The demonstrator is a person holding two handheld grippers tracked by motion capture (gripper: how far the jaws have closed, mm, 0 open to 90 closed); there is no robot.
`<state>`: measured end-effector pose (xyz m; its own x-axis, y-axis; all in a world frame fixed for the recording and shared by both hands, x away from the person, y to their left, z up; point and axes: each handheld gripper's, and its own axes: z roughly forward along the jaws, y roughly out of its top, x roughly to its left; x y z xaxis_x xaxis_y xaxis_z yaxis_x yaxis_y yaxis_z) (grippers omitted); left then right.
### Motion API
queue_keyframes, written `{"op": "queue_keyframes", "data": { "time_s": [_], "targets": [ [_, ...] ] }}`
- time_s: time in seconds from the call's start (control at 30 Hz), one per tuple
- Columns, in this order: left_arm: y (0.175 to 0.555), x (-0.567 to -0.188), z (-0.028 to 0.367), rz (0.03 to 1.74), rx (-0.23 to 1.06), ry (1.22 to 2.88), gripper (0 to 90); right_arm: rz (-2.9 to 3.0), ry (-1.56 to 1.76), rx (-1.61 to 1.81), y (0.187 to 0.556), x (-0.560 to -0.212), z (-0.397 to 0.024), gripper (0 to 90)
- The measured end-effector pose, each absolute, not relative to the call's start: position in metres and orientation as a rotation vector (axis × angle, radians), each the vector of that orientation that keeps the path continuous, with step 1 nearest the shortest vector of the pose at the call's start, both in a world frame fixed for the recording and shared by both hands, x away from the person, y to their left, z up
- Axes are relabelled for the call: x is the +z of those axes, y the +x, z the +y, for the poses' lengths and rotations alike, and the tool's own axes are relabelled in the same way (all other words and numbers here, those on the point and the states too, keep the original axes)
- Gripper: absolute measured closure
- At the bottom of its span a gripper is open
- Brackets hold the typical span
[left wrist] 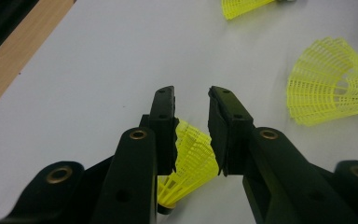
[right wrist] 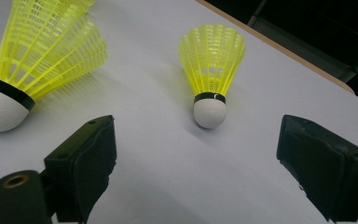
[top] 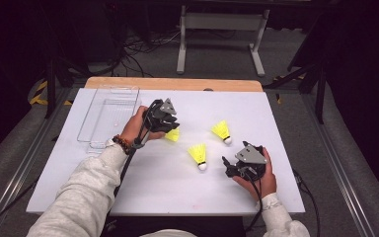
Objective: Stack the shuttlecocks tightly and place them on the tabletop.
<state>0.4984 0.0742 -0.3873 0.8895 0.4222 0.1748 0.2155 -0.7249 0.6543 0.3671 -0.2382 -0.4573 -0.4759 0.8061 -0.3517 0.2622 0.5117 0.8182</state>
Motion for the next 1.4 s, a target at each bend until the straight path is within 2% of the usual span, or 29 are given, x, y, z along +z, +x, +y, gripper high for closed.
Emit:
{"op": "queue_keyframes", "data": {
  "time_s": [0.77, 1.17, 1.4],
  "targets": [
    [0.472, -0.388, 0.132, 0.467, 0.5, 2.273, 65.7, 1.975, 0.882, 0.923, 0.365, -0.455, -0.239, 12.6],
    [0.442, -0.384, 0.169, 0.415, 0.598, 2.126, 59.1, 1.97, 0.892, 0.925, 0.366, -0.455, -0.239, 12.7],
    [0.425, -0.386, 0.186, 0.416, 0.653, 2.068, 51.6, 1.963, 0.896, 0.927, 0.365, -0.455, -0.239, 12.7]
  ]
}}
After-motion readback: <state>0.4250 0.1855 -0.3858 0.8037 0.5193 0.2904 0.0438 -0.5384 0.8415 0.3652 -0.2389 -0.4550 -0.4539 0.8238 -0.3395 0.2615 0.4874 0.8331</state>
